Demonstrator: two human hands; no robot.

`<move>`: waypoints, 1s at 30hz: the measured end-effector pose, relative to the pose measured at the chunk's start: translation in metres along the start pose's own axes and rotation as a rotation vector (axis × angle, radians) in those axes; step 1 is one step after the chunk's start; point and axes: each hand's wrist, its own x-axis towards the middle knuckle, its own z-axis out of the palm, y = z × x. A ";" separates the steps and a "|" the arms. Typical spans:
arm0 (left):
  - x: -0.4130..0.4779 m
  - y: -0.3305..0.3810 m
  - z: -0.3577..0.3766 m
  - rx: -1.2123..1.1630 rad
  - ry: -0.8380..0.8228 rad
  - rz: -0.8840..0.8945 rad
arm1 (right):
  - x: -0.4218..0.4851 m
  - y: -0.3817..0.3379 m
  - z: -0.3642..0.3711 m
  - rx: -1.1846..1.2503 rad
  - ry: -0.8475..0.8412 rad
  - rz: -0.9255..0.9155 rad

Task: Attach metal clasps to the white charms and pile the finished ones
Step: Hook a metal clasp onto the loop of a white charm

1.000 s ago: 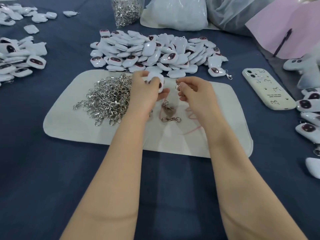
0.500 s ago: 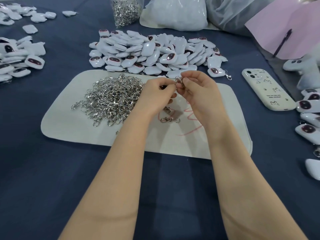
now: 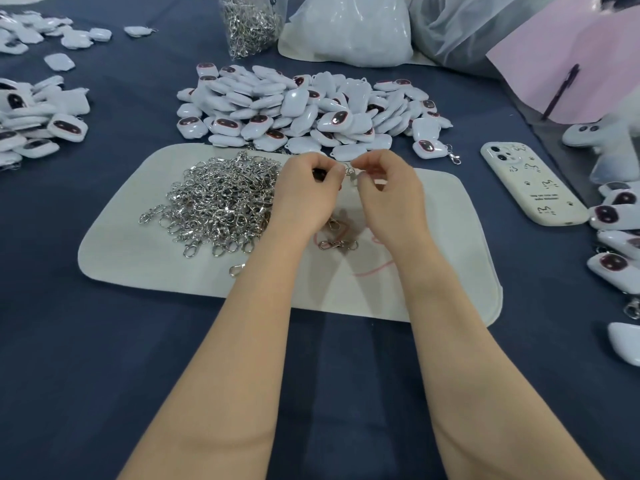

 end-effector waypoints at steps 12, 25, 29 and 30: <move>0.001 -0.003 0.002 0.286 0.073 0.148 | 0.000 0.001 0.003 0.073 0.001 -0.031; 0.001 -0.003 0.001 0.185 0.088 0.114 | -0.001 -0.002 0.005 0.176 -0.112 0.054; 0.002 -0.004 0.002 0.211 0.114 0.136 | -0.001 -0.002 0.005 0.145 -0.115 0.074; 0.002 -0.005 0.002 0.213 0.115 0.136 | -0.001 -0.001 0.005 0.136 -0.106 0.062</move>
